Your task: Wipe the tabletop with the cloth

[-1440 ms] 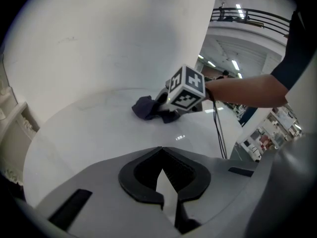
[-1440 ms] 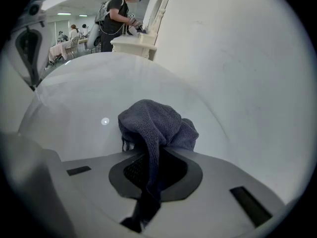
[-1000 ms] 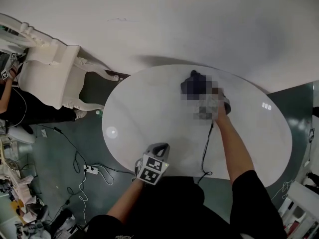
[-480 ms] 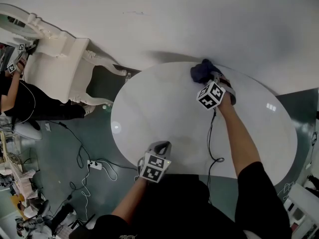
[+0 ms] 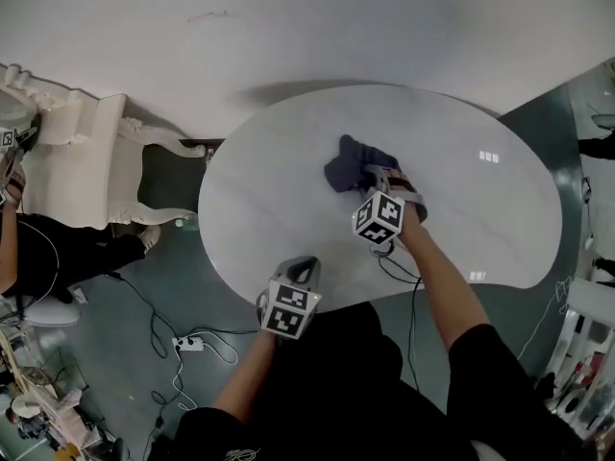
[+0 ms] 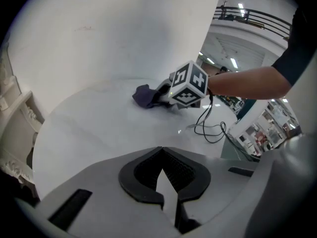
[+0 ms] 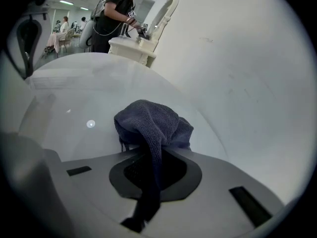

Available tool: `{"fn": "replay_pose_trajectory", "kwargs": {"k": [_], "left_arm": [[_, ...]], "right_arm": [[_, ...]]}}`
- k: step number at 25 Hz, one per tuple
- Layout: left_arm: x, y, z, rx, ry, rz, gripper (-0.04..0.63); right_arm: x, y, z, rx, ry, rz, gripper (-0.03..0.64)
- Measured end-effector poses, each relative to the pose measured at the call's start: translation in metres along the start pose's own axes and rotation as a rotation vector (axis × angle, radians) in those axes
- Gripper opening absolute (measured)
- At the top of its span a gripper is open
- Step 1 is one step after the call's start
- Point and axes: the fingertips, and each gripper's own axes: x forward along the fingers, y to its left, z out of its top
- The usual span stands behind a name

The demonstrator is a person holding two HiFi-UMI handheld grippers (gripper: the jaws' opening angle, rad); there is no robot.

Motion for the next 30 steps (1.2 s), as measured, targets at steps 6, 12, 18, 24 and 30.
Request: {"fn": "replay_pose_trajectory", "kwargs": {"k": [6,12,18,24,30], "left_arm": [[-0.024,-0.005,-0.042,0.094,0.009,-0.099,0.008],[-0.036,-0.015,-0.067,0.119,0.003,-0.150,0.008],[-0.043,-0.019,-0.069,0.124,-0.013,-0.167,0.008],[-0.052,-0.002,-0.077,0.083,-0.028,-0.132,0.008],[-0.066,0.028,-0.093,-0.008,-0.031,-0.057,0.008]], "right_arm": [[-0.053,0.074,-0.016,0.118,0.090,-0.045,0.014],[-0.094,0.151,-0.021,0.165,0.148,-0.048,0.014],[-0.130,0.217,-0.013,0.203,0.189,0.014,0.014],[-0.138,0.272,0.030,0.113,0.159,0.183,0.014],[-0.125,0.273,0.053,0.037,0.120,0.212,0.015]]}}
